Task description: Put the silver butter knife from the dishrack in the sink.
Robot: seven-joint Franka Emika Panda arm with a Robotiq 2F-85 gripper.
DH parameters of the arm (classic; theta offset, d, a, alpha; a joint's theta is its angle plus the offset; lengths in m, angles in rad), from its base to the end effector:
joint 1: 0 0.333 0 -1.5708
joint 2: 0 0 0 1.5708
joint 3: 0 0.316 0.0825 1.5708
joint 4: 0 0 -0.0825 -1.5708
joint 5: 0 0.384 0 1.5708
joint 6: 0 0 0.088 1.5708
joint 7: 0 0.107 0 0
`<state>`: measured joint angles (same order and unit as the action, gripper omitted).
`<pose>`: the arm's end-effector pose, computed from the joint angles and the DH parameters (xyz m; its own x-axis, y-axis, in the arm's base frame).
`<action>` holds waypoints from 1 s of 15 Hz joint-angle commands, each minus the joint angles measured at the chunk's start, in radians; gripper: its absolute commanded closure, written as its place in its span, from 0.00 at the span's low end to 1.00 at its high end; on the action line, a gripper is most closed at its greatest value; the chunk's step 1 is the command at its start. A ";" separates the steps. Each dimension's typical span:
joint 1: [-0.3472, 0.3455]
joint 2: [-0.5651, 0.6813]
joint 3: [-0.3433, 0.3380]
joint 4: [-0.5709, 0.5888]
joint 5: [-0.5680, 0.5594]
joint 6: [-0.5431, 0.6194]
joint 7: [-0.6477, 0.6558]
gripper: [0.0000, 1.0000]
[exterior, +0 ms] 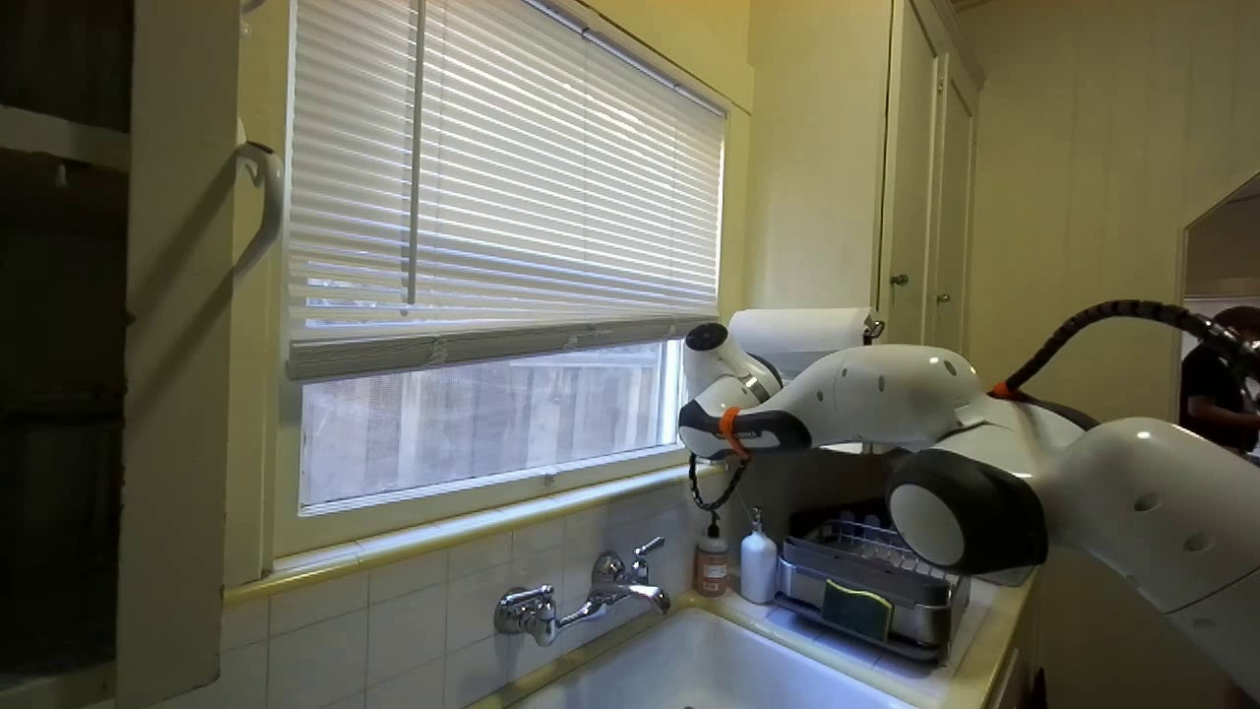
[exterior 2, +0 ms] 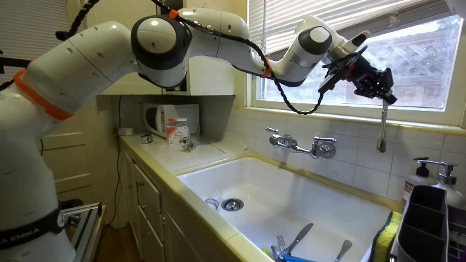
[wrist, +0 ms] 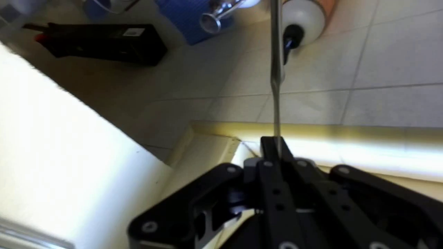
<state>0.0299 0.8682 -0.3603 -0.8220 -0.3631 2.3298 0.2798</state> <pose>0.8056 -0.1294 0.5004 0.7720 -0.0068 0.6356 -0.3643 -0.8242 0.4336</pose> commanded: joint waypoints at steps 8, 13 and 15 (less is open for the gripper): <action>-0.216 -0.163 0.357 -0.577 0.263 0.252 -0.445 0.99; -0.331 -0.164 0.487 -0.788 0.385 0.224 -0.690 0.99; -0.349 -0.118 0.494 -0.773 0.400 0.135 -0.745 0.99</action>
<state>-0.2717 0.7521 0.0994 -1.5391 -0.0101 2.5475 -0.3604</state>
